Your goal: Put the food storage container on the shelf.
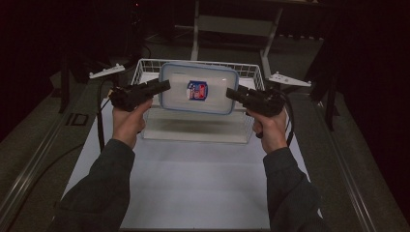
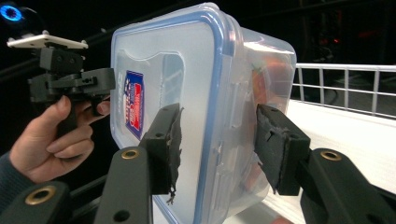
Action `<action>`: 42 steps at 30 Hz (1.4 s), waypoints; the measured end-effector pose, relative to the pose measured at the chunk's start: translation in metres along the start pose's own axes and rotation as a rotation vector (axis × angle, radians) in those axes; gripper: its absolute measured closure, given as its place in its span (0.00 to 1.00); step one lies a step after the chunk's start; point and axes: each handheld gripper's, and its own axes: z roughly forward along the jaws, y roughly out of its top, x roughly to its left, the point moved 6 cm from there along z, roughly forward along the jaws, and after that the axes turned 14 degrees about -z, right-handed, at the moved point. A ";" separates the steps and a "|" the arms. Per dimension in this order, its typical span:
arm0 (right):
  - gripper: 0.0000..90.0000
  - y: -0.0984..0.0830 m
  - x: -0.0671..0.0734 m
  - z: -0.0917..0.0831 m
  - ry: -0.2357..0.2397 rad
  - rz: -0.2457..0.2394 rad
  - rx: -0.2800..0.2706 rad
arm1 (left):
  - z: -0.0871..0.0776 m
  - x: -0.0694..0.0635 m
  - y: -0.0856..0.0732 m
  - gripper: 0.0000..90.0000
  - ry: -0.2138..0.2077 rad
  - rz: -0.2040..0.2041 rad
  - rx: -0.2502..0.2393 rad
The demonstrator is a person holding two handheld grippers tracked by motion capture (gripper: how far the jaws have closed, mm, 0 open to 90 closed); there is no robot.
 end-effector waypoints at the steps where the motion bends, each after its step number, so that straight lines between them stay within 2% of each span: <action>1: 0.58 0.000 0.000 0.000 0.000 0.000 0.000 | 0.000 0.000 0.000 0.54 0.000 0.000 0.000; 2: 0.57 -0.001 -0.004 0.003 -0.011 0.003 0.021 | 0.002 0.003 0.000 0.54 0.001 -0.009 0.003; 5: 0.57 -0.002 -0.008 0.007 -0.015 0.022 0.032 | 0.009 0.010 0.003 0.54 0.011 -0.040 0.000; 8: 0.57 -0.006 -0.015 0.012 -0.018 0.055 0.037 | 0.013 0.014 0.005 0.54 0.024 -0.054 0.007; 12: 0.56 -0.010 -0.022 0.014 -0.031 0.077 0.058 | 0.021 0.022 0.005 0.54 0.035 -0.096 0.052; 17: 0.56 -0.010 -0.025 0.016 -0.038 0.089 0.059 | 0.024 0.026 0.006 0.54 0.036 -0.127 0.039; 22: 0.55 -0.008 -0.029 0.019 -0.042 0.128 0.065 | 0.028 0.029 0.009 0.54 0.050 -0.179 0.022; 26: 0.54 -0.008 -0.032 0.021 -0.048 0.129 0.074 | 0.031 0.033 0.010 0.54 0.048 -0.201 0.011; 29: 0.52 -0.008 -0.036 0.024 -0.073 0.134 0.087 | 0.035 0.035 0.010 0.54 0.069 -0.217 -0.008; 31: 0.56 -0.009 -0.039 0.027 -0.096 0.127 0.118 | 0.037 0.040 0.009 0.53 0.106 -0.233 -0.010; 32: 0.55 -0.010 -0.041 0.029 -0.109 0.125 0.141 | 0.038 0.042 0.008 0.51 0.119 -0.236 -0.012; 34: 0.52 -0.010 -0.042 0.032 -0.130 0.123 0.156 | 0.037 0.048 0.009 0.52 0.172 -0.220 -0.034; 35: 0.53 -0.010 -0.043 0.033 -0.140 0.130 0.153 | 0.036 0.049 0.010 0.58 0.161 -0.221 -0.043; 36: 0.52 -0.010 -0.043 0.033 -0.143 0.138 0.151 | 0.037 0.048 0.010 0.59 0.173 -0.218 -0.045; 37: 0.51 -0.011 -0.043 0.035 -0.144 0.141 0.148 | 0.037 0.047 0.011 0.59 0.190 -0.197 -0.049; 39: 0.50 -0.011 -0.041 0.036 -0.155 0.129 0.145 | 0.037 0.045 0.011 0.59 0.213 -0.182 -0.062; 42: 0.49 -0.010 -0.038 0.036 -0.180 0.099 0.151 | 0.031 0.039 0.011 0.61 0.199 -0.148 -0.082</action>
